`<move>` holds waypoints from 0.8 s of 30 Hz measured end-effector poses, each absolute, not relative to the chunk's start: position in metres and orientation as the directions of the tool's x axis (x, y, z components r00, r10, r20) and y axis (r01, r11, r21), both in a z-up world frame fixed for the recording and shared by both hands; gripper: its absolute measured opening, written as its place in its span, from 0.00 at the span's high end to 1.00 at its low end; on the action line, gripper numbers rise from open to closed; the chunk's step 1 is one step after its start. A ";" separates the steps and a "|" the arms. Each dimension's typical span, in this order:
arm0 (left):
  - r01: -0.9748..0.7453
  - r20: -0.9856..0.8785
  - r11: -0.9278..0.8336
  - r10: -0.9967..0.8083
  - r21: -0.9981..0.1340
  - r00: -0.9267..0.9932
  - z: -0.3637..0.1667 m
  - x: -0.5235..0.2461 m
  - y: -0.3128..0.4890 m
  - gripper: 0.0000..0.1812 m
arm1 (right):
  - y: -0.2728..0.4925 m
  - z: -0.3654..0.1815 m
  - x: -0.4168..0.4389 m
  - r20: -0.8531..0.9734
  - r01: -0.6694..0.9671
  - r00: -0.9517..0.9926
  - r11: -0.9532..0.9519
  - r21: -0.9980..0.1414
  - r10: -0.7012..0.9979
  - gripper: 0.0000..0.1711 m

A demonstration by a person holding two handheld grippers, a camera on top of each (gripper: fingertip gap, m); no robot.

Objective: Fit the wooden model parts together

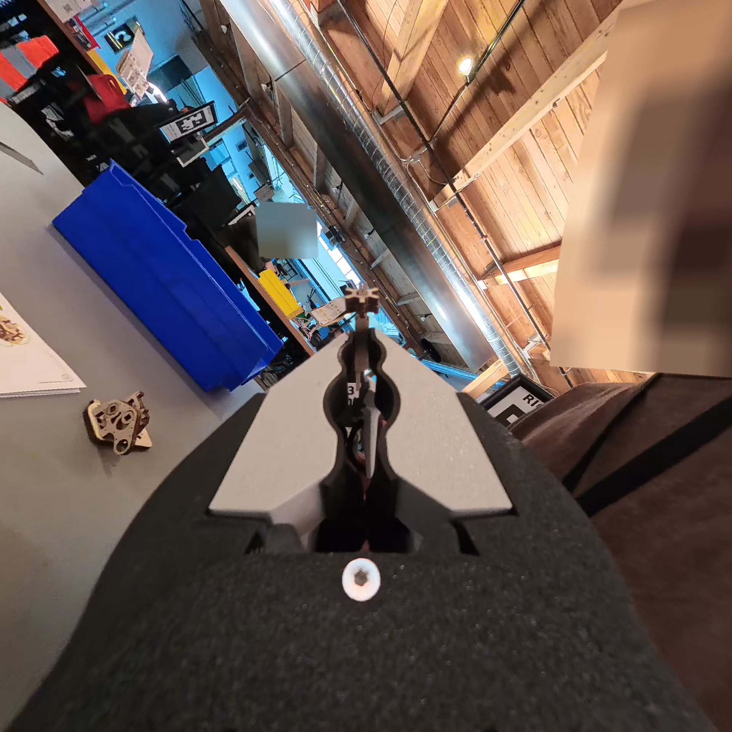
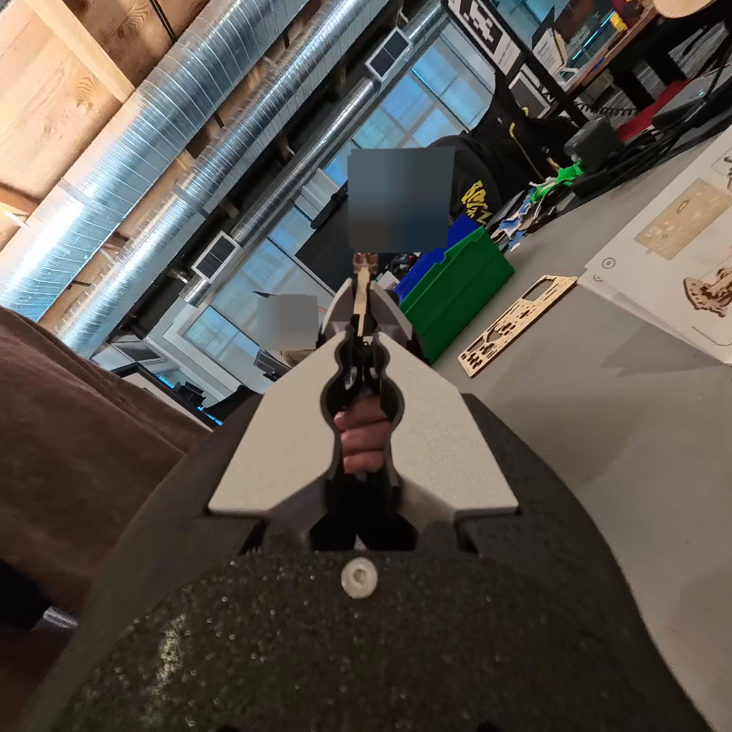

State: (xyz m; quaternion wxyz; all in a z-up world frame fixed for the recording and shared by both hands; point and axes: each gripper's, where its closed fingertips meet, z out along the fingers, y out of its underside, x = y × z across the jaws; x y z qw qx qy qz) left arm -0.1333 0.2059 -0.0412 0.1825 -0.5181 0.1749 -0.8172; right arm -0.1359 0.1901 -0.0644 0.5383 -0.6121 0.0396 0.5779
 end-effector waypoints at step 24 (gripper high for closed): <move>-0.591 -0.029 0.255 -0.931 -0.766 -0.364 -0.186 -0.039 0.199 0.49 | 0.143 -0.153 0.002 -0.539 -0.227 0.837 -0.837 -0.498 0.094 0.99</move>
